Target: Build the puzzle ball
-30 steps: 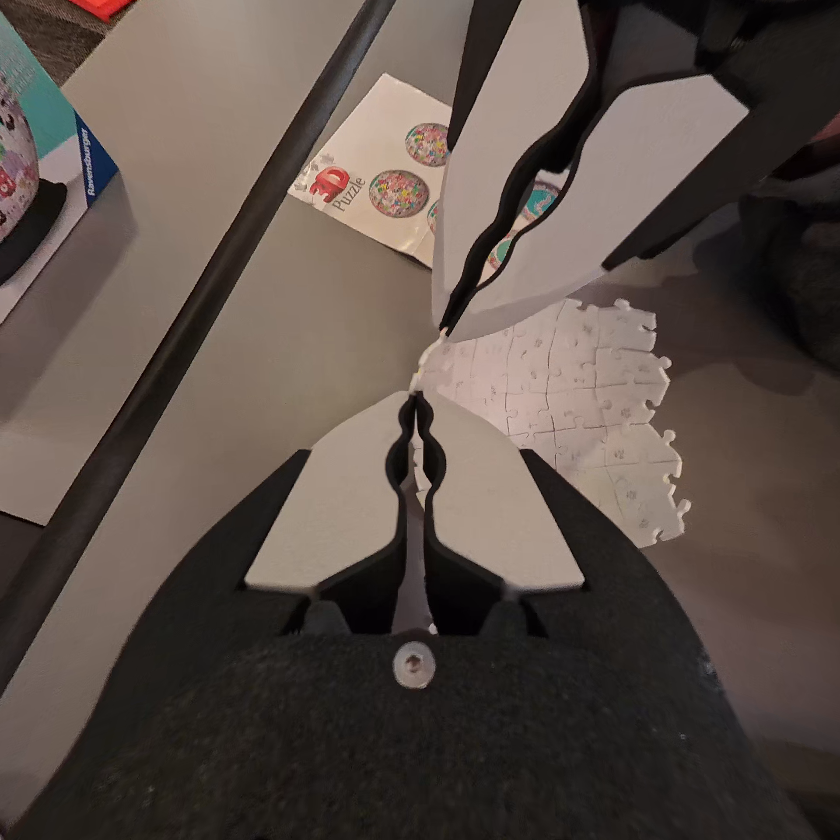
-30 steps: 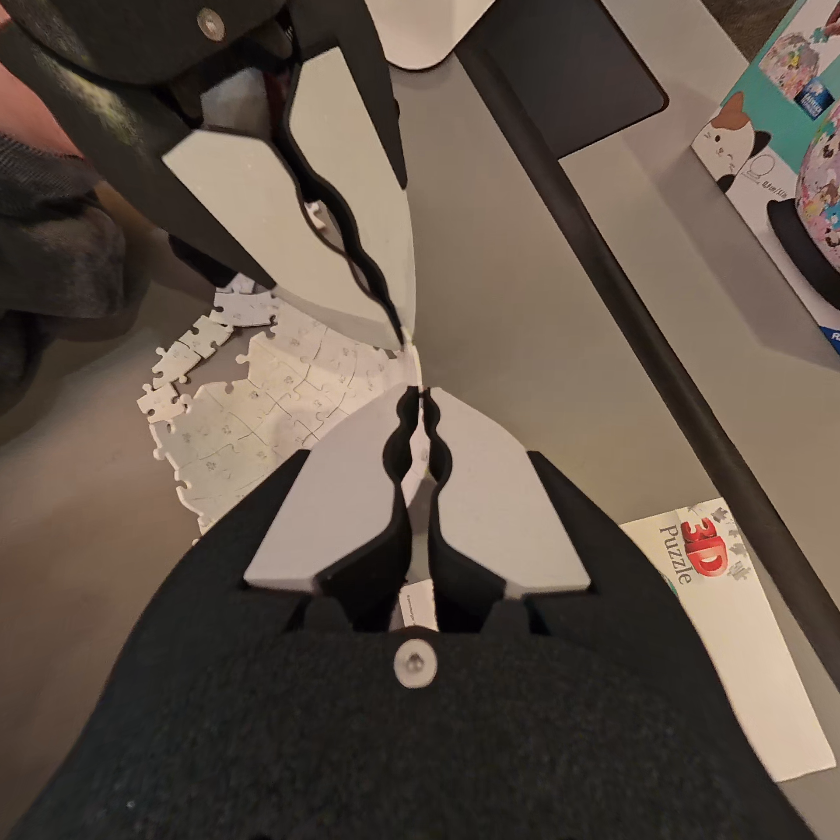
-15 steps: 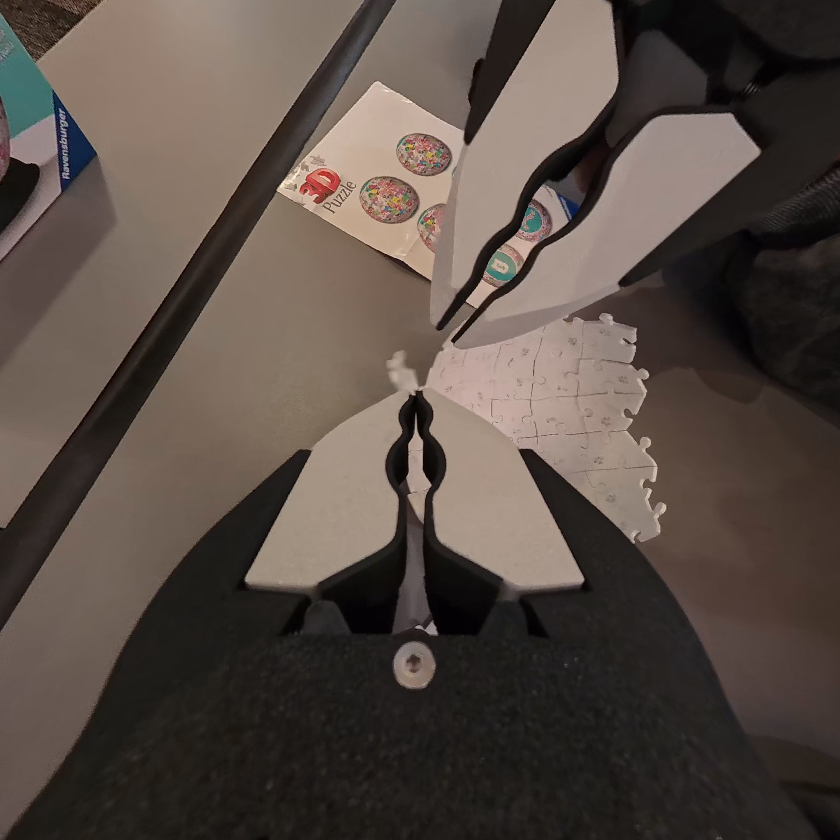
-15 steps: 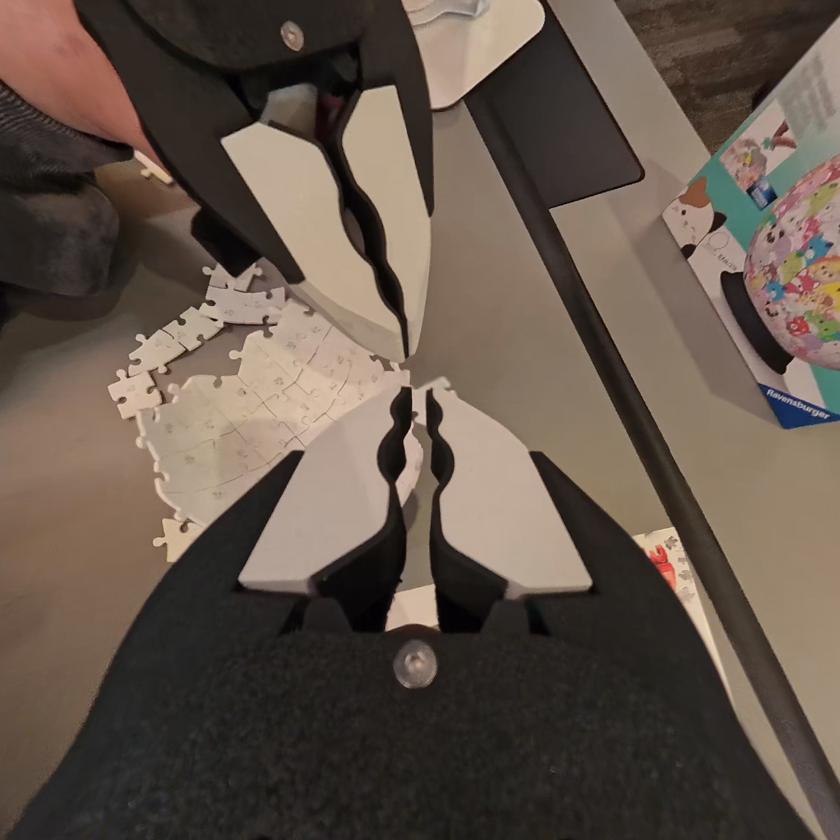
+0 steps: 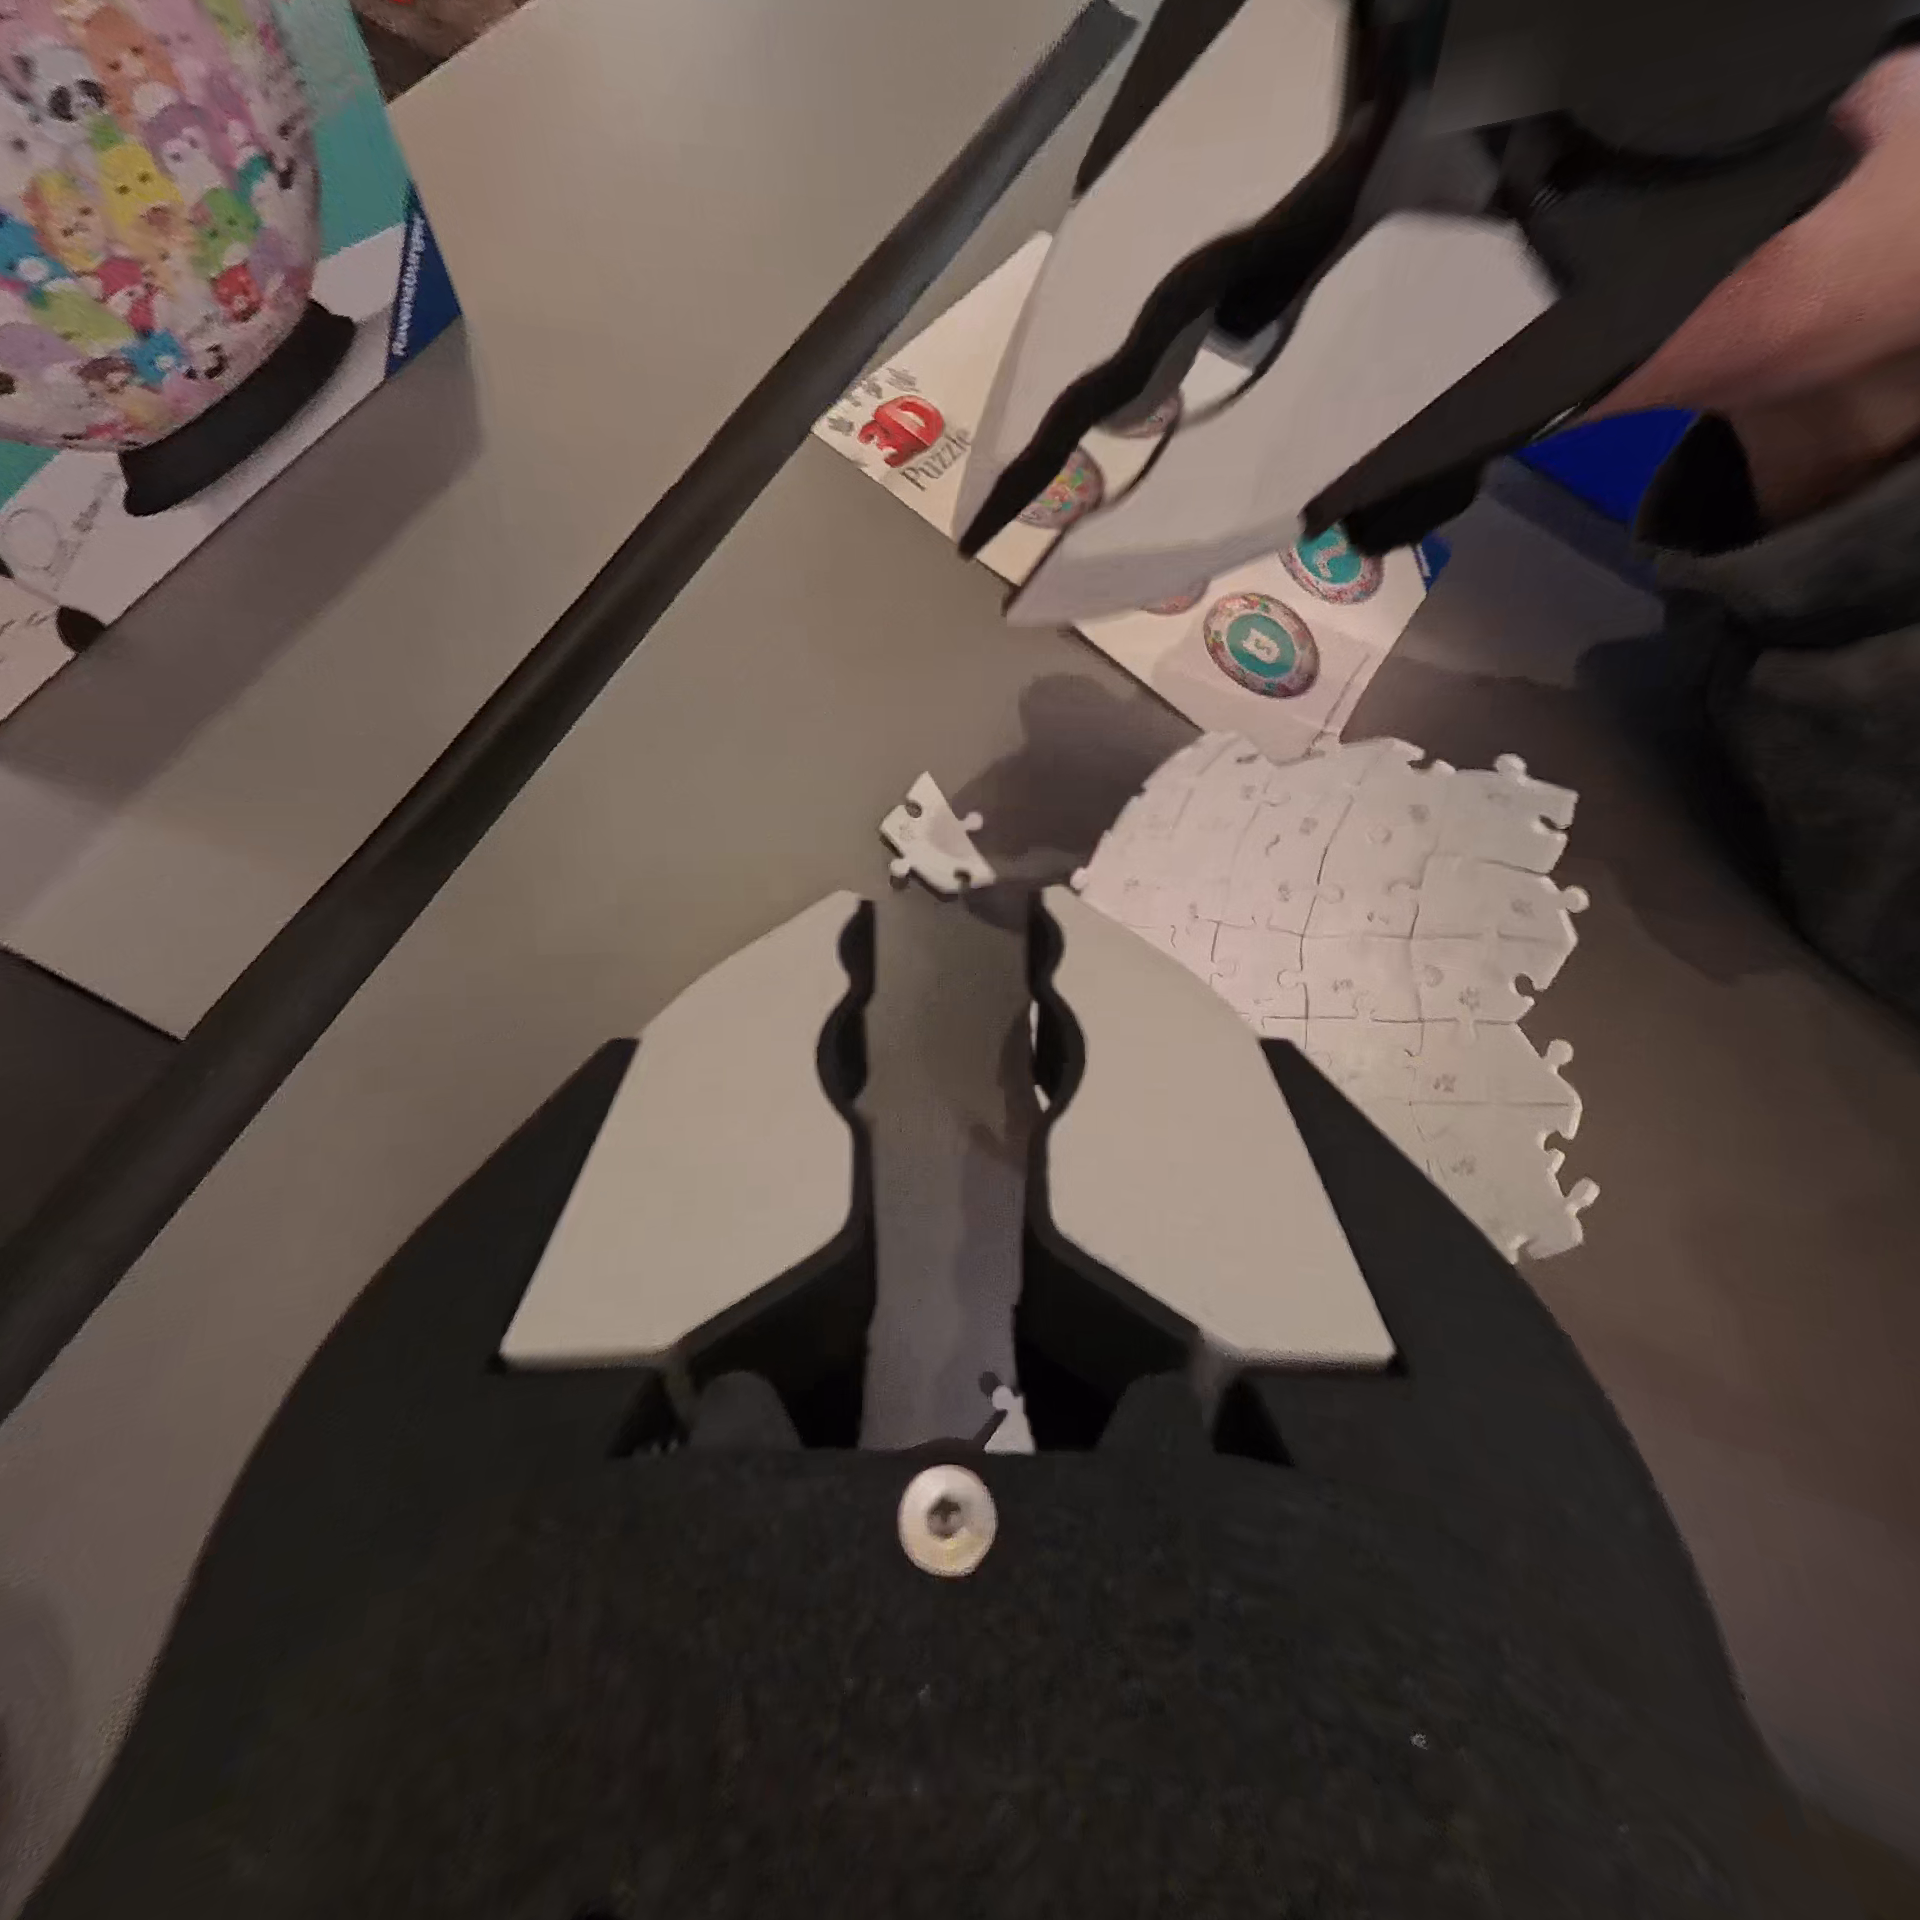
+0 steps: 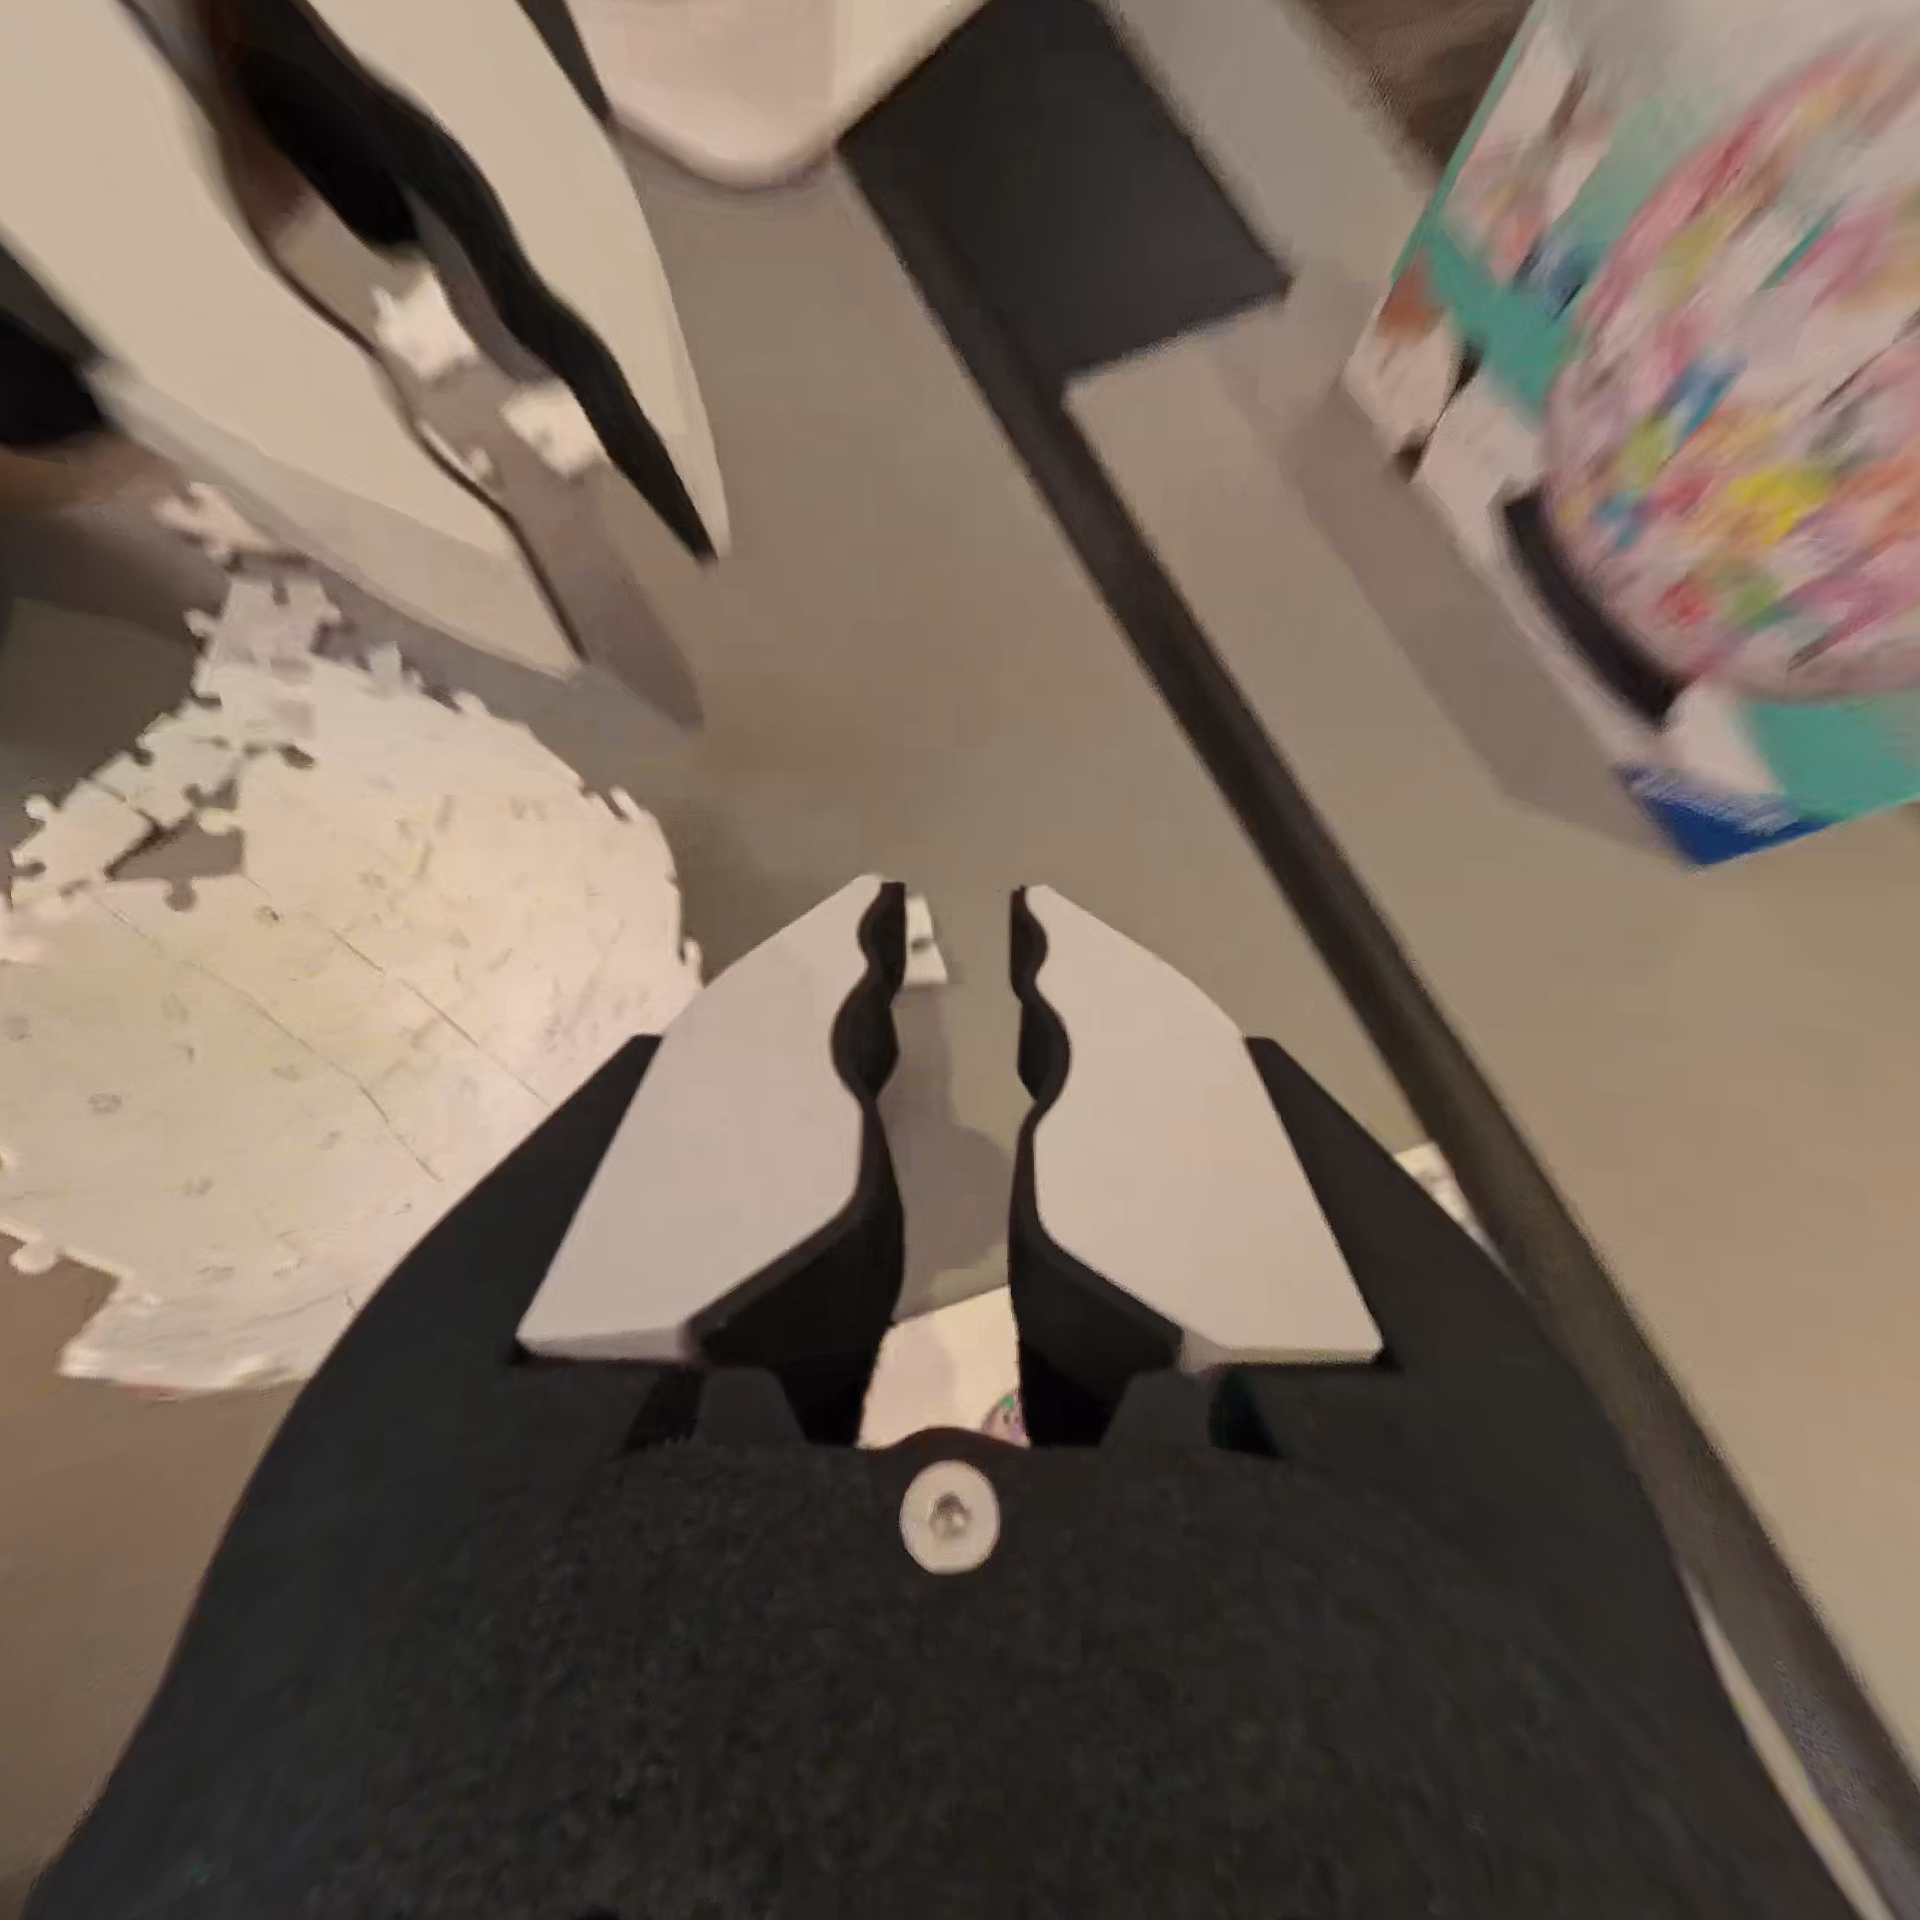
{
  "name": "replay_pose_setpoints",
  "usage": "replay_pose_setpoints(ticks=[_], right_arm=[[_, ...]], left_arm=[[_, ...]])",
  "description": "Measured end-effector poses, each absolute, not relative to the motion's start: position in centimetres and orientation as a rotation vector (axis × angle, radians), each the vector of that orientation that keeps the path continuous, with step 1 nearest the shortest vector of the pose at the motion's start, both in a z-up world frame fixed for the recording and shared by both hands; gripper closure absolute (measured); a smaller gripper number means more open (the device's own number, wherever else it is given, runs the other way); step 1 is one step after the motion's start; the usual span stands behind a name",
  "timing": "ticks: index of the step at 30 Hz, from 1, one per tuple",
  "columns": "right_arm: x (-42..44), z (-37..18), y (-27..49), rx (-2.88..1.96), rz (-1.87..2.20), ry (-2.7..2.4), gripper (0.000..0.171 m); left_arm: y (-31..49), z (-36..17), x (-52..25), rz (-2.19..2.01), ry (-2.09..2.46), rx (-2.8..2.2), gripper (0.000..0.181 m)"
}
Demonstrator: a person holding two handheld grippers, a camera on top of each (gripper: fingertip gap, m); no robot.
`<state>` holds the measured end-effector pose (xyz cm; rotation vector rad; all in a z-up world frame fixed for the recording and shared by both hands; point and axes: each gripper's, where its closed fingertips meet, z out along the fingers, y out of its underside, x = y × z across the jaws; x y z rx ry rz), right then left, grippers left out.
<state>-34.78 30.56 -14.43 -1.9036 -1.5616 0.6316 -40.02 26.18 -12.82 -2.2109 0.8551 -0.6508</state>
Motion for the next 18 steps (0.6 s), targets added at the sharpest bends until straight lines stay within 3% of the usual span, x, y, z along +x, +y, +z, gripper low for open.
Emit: replay_pose_setpoints(ticks=[4, 12, 17, 18], right_arm=[[-34.0, -20.3, 30.7, -2.108, 0.654, -1.706, 0.146], [-35.2, -21.7, 29.4, -1.943, 0.65, -1.837, 0.139], [-35.7, -21.9, 29.4, -1.901, 0.648, -1.828, 0.145], [-35.5, -21.9, 29.4, -1.907, 0.653, -1.826, 0.154]], left_arm=[[26.0, -12.6, -40.3, -0.62, 0.863, -2.227, 0.145], [25.8, -10.9, -40.7, -0.61, 0.85, -2.179, 0.147], [25.8, -10.5, -41.1, -0.633, 0.828, -2.169, 0.148], [25.8, -10.5, -41.2, -0.634, 0.825, -2.168, 0.148]])
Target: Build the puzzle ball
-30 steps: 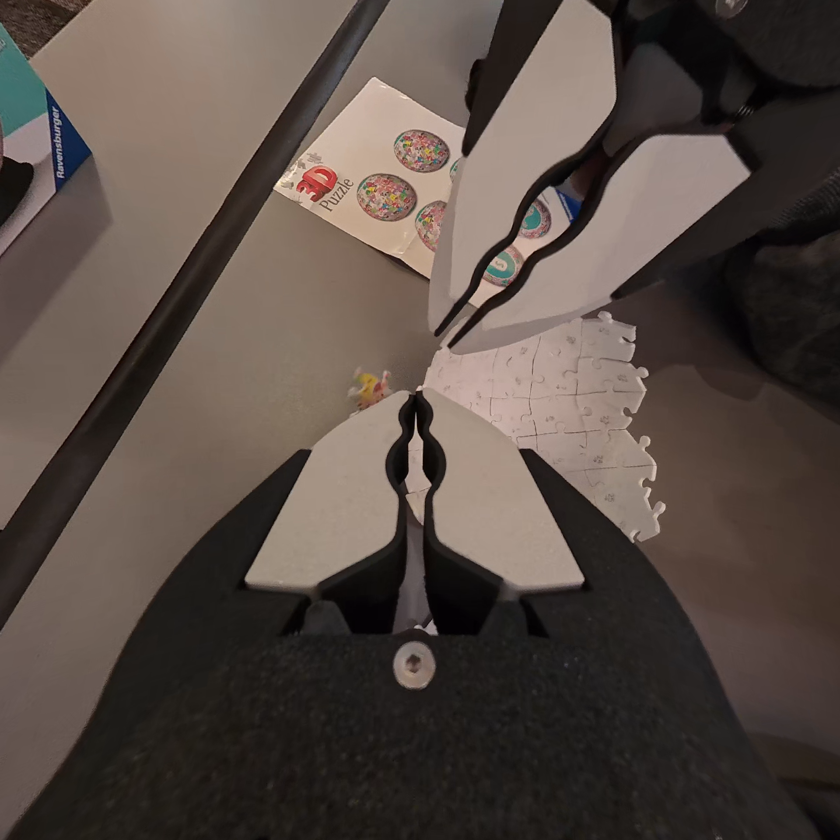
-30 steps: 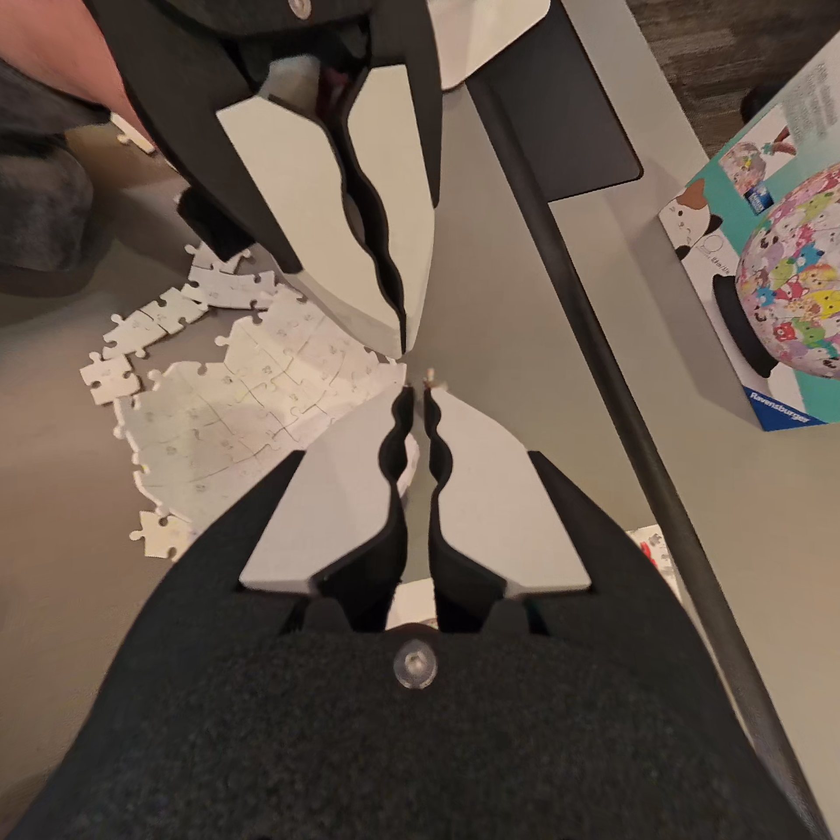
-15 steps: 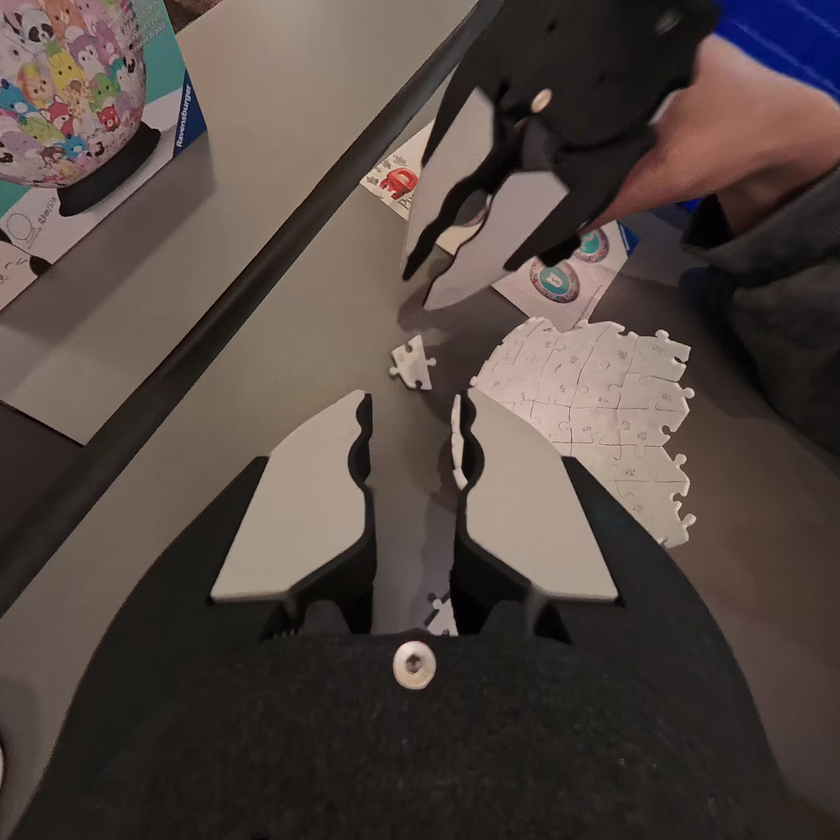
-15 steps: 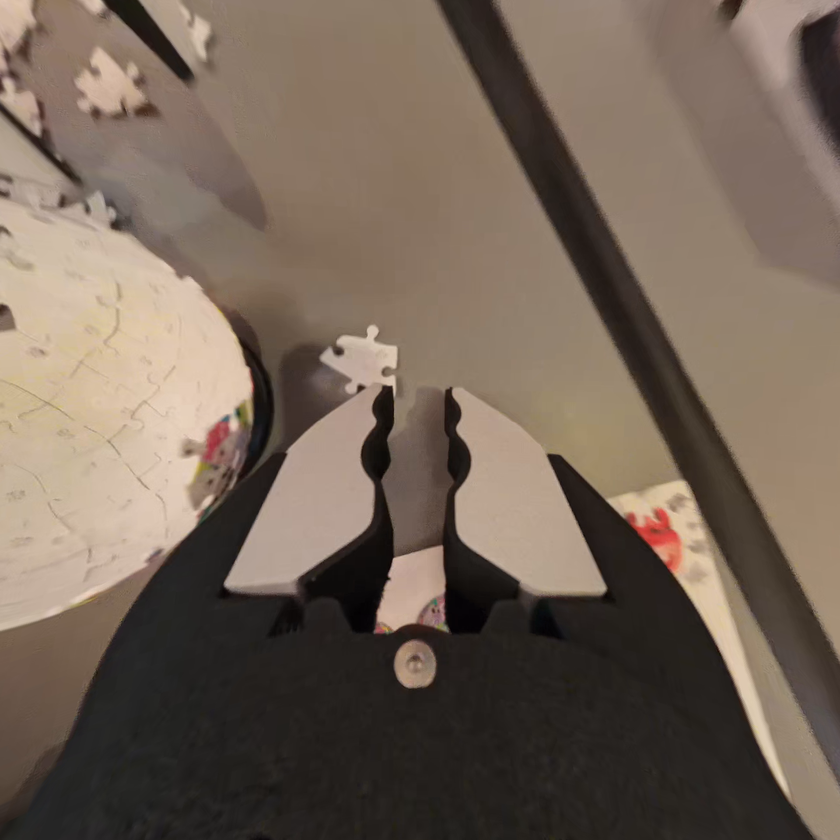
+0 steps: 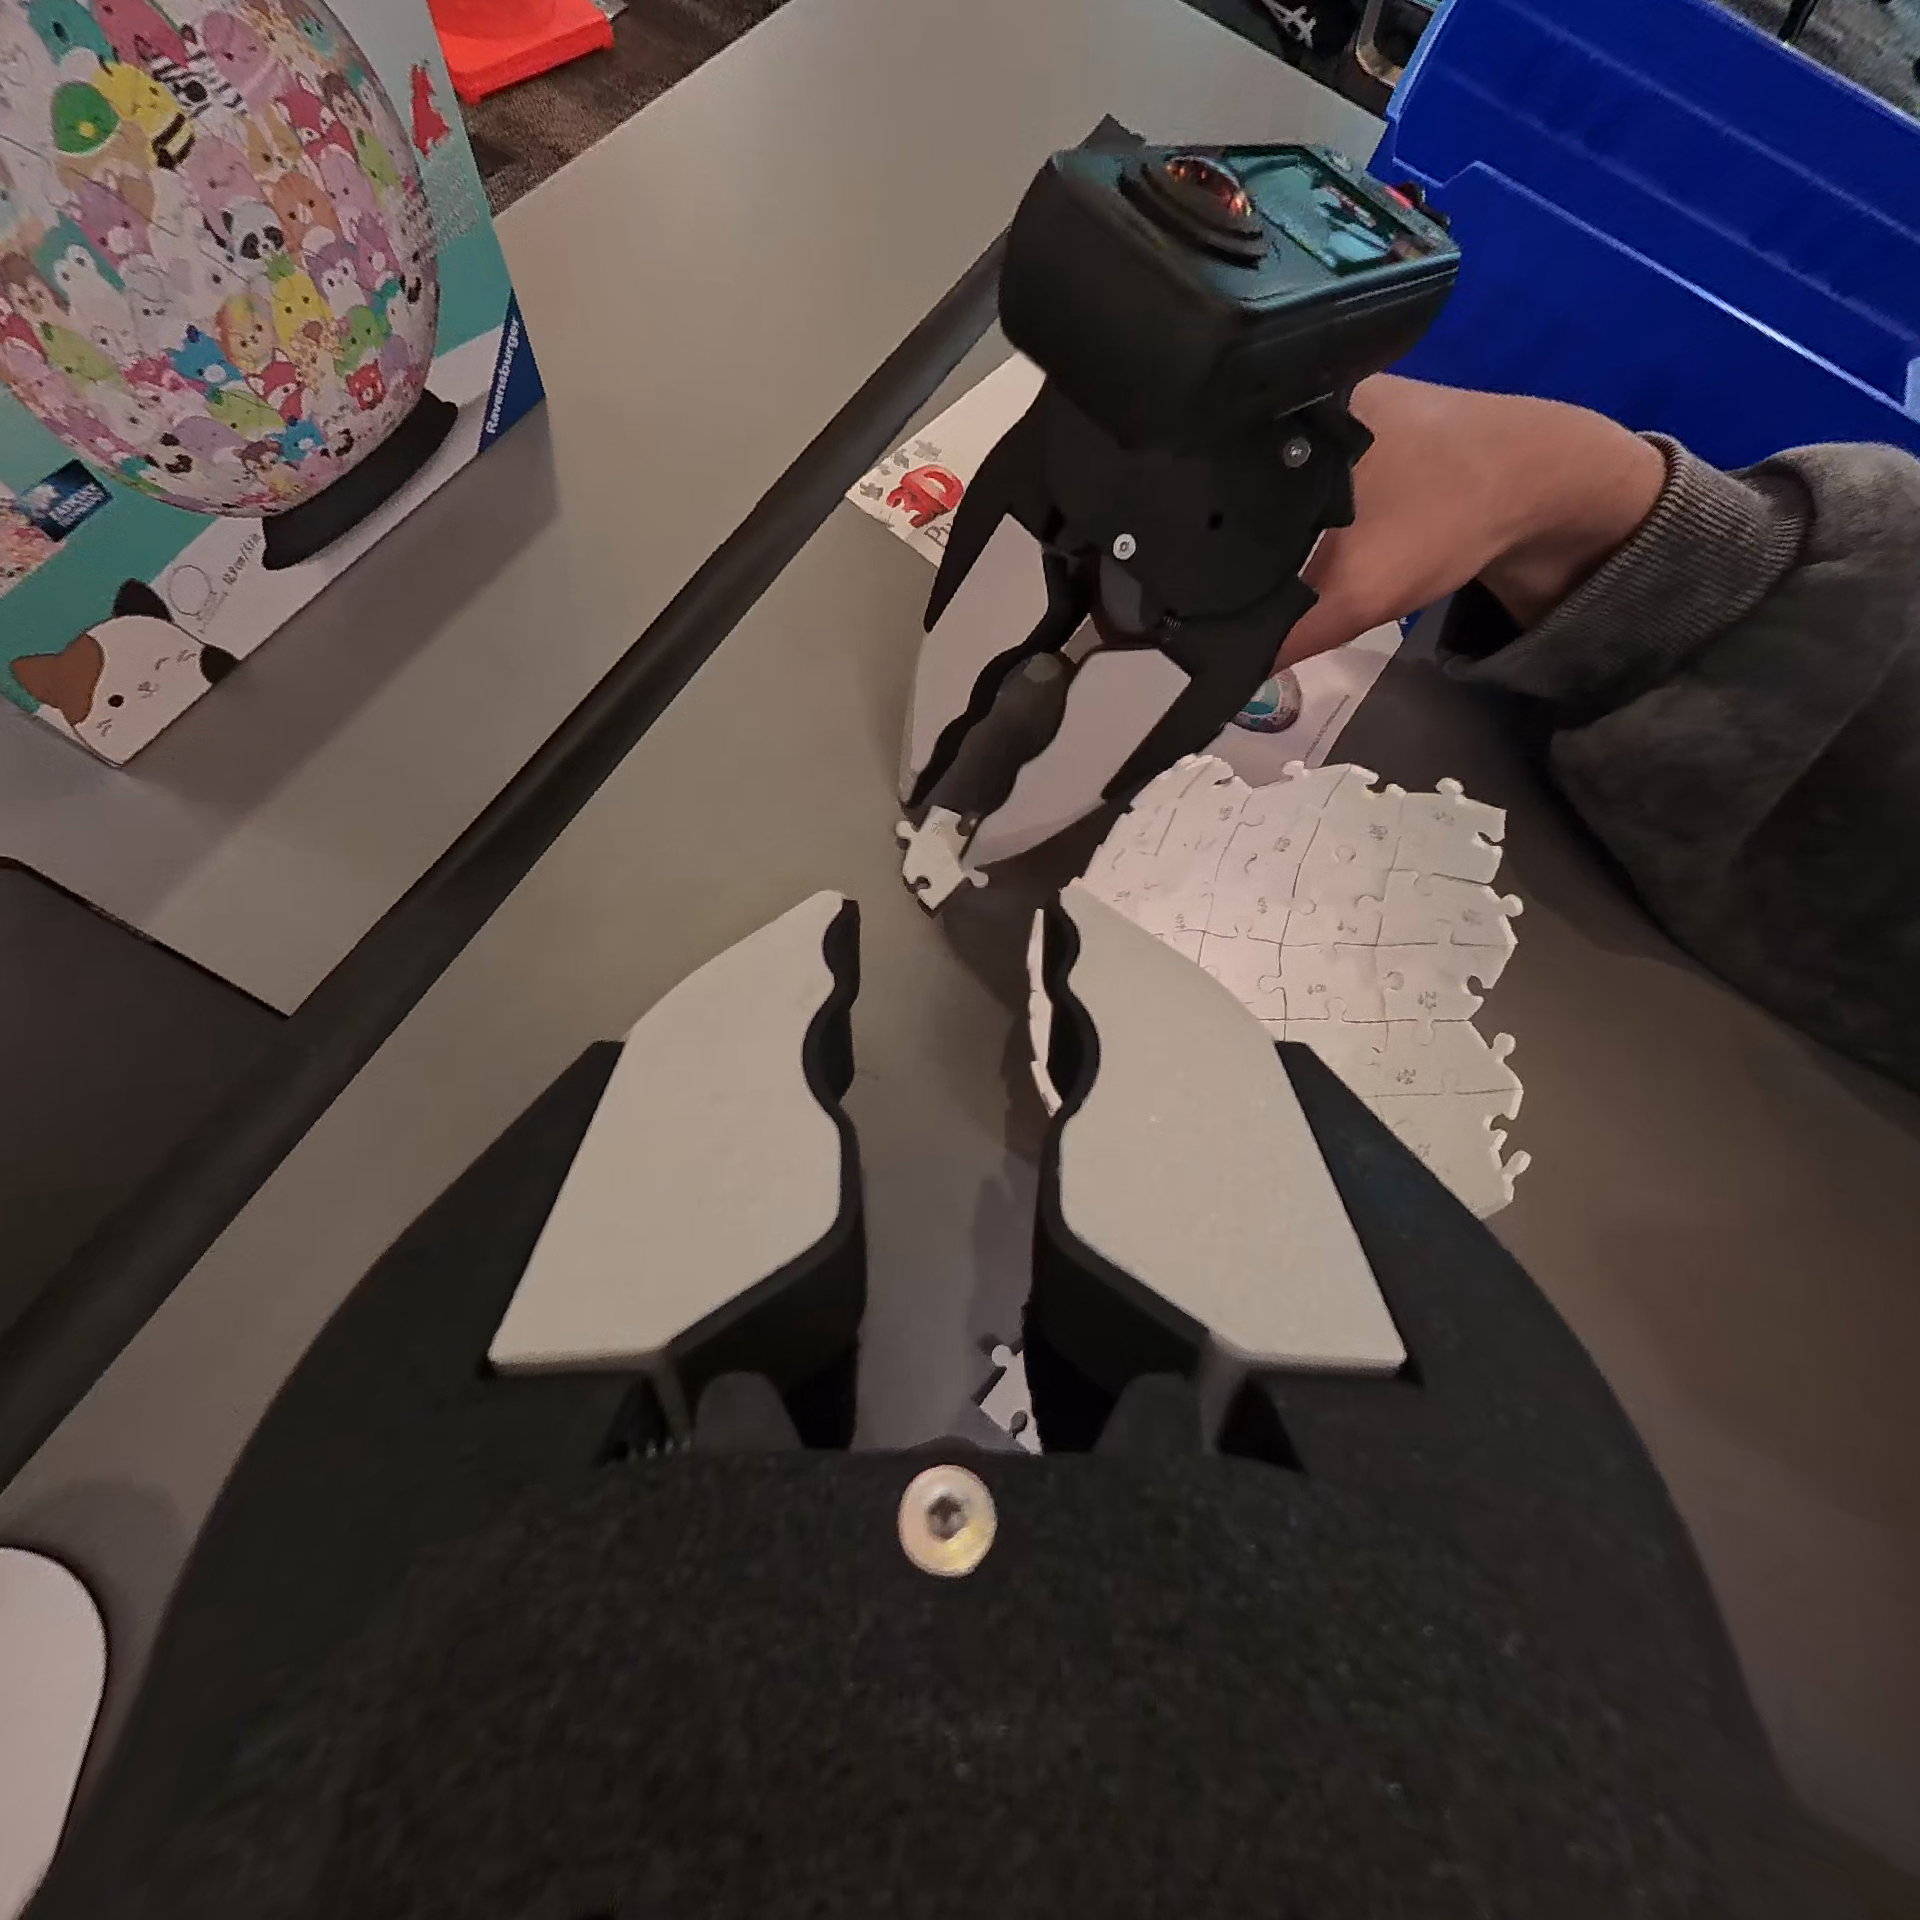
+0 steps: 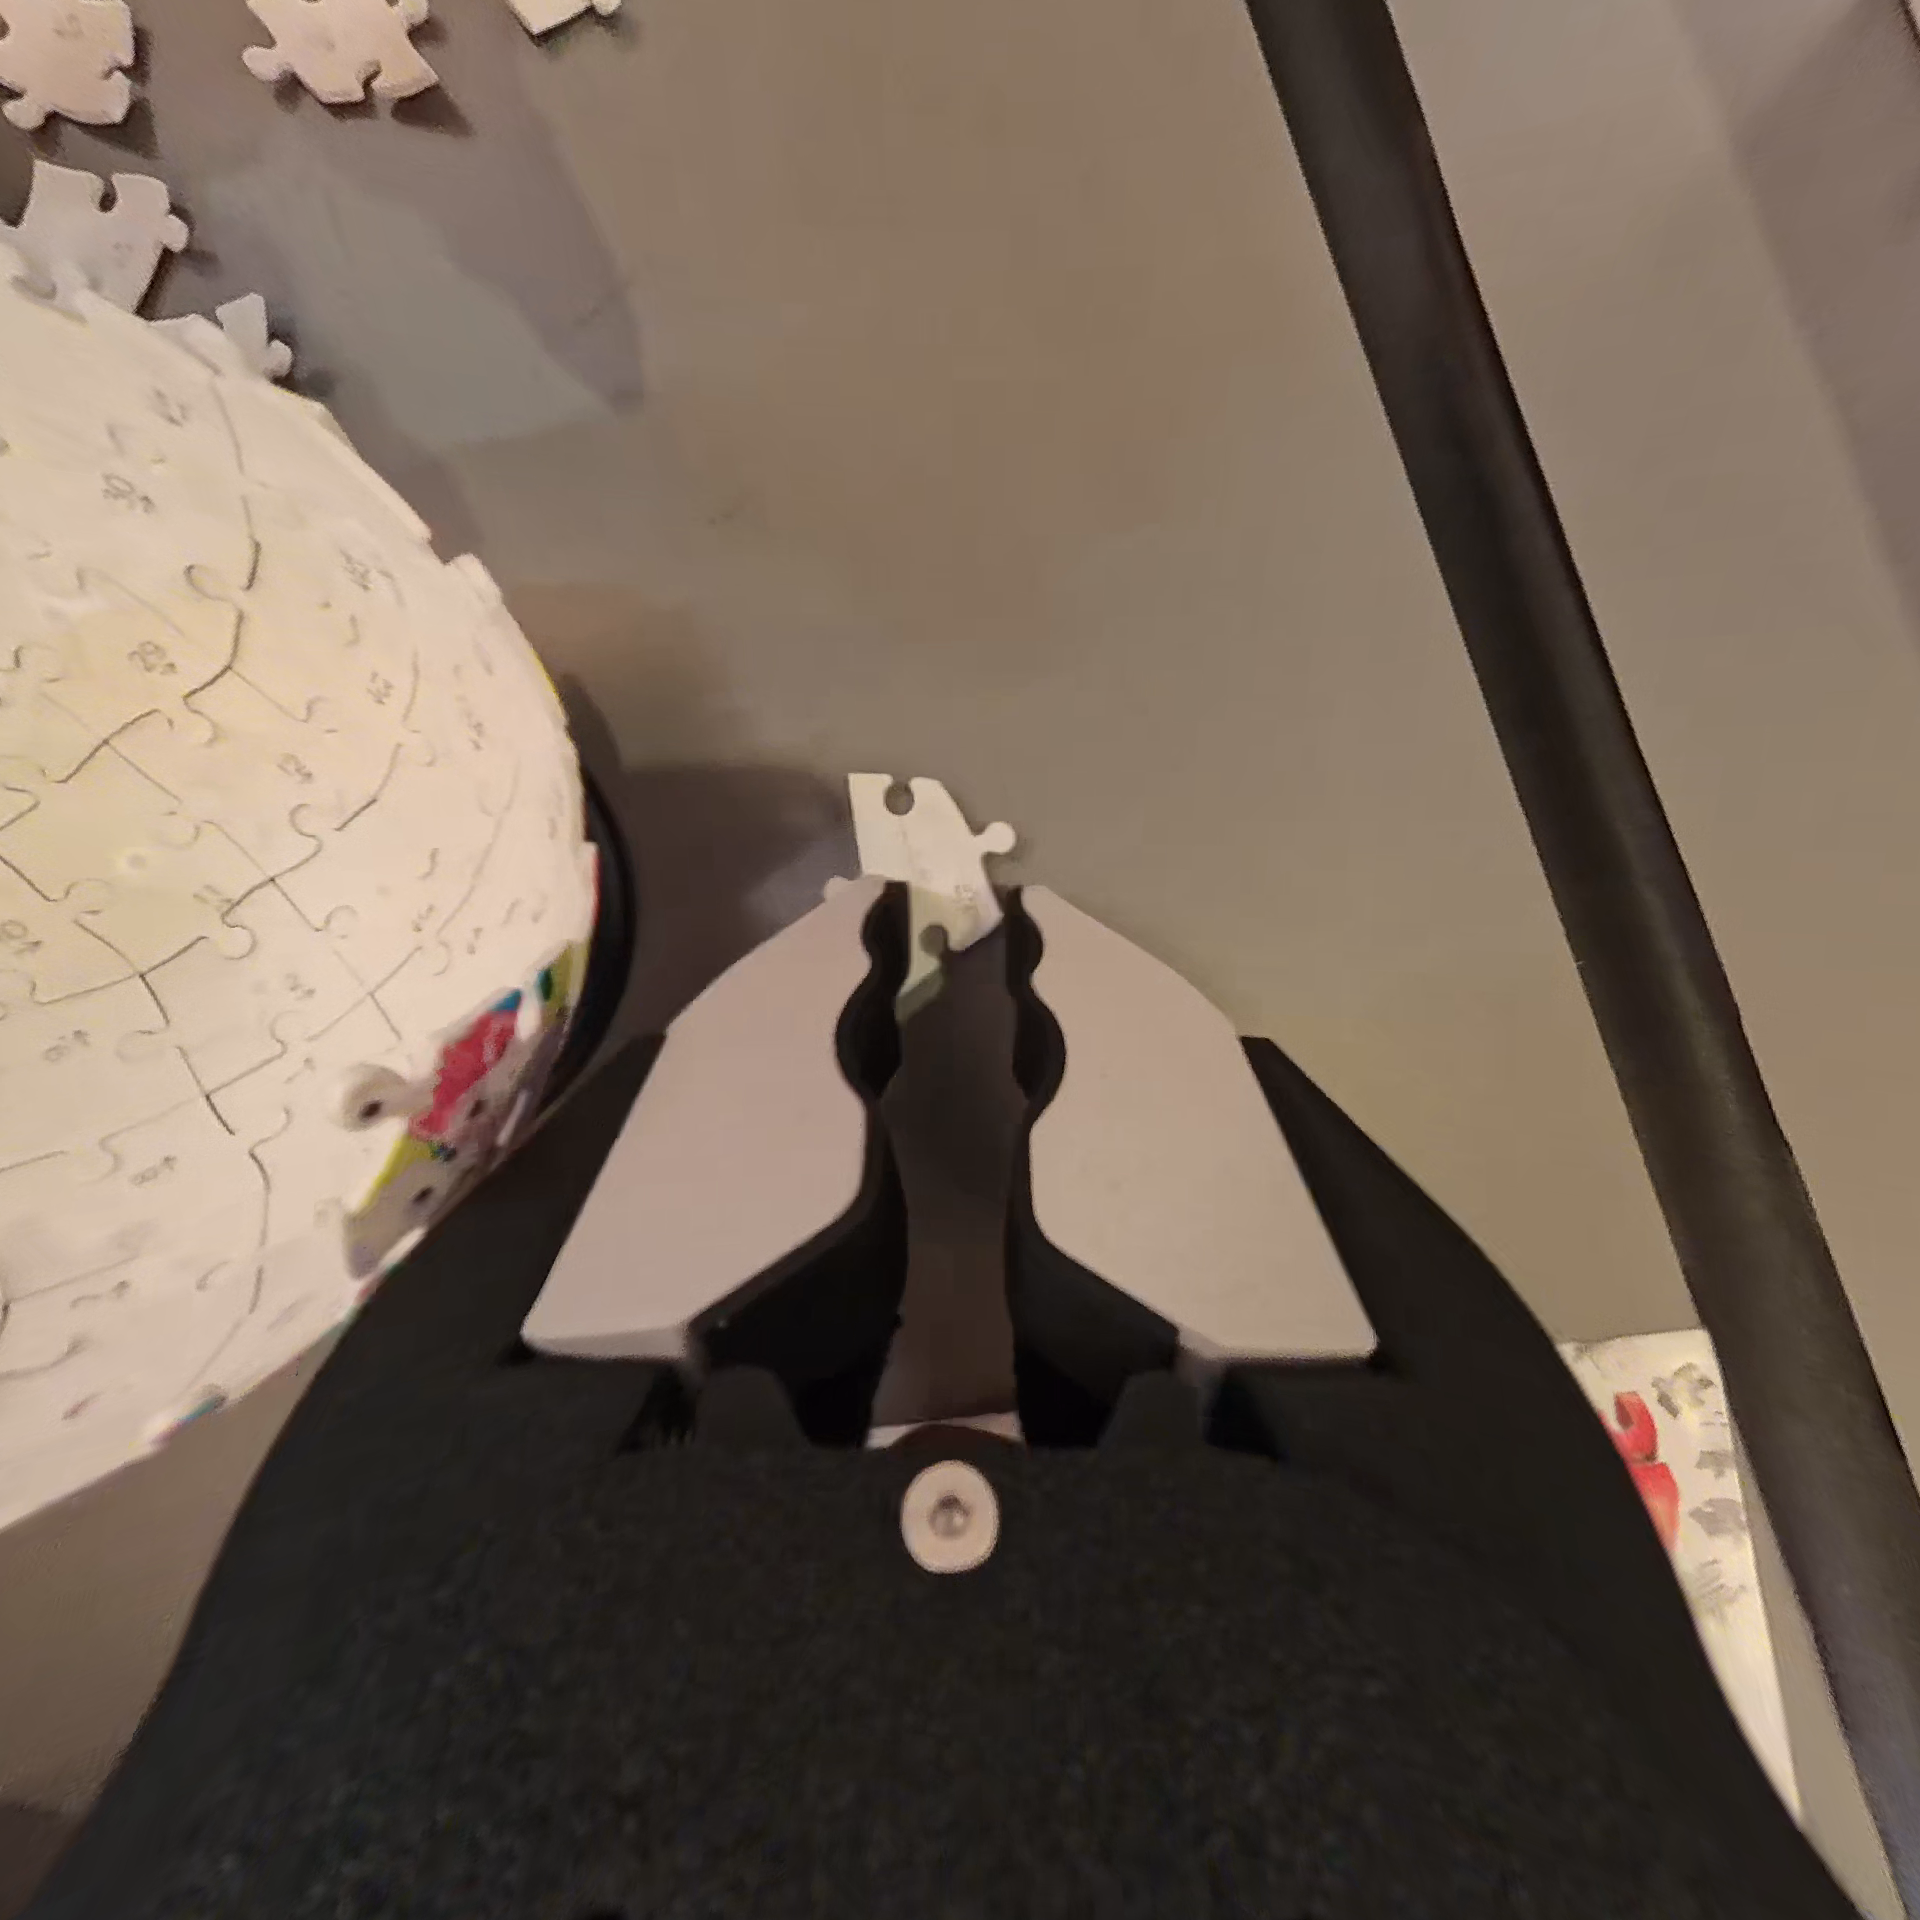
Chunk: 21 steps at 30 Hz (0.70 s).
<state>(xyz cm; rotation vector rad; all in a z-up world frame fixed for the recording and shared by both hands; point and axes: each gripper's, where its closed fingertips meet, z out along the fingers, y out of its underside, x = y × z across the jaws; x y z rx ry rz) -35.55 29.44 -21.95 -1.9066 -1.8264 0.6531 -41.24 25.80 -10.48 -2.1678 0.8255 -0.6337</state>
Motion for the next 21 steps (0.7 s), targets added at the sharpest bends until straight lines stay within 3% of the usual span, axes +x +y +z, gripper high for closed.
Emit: replay_pose_setpoints(ticks=[5, 14, 15, 17, 21], right_arm=[[-35.1, -21.8, 30.0, -1.961, 0.682, -1.774, 0.171], [-35.1, -20.6, 29.6, -1.926, 0.747, -1.761, 0.171], [-35.2, -20.4, 29.6, -1.895, 0.736, -1.768, 0.167], [-35.2, -20.5, 29.5, -1.842, 0.695, -1.8, 0.14], [-35.1, -22.0, 29.4, -1.835, 0.605, -1.87, 0.133]], left_arm=[[25.9, -10.4, -41.3, -0.643, 0.813, -2.163, 0.151], [26.0, -11.9, -40.3, -0.614, 0.855, -2.204, 0.152], [26.0, -11.9, -40.3, -0.607, 0.86, -2.205, 0.152], [26.0, -11.9, -40.2, -0.606, 0.862, -2.202, 0.152], [25.9, -11.7, -40.4, -0.611, 0.856, -2.2, 0.152]])
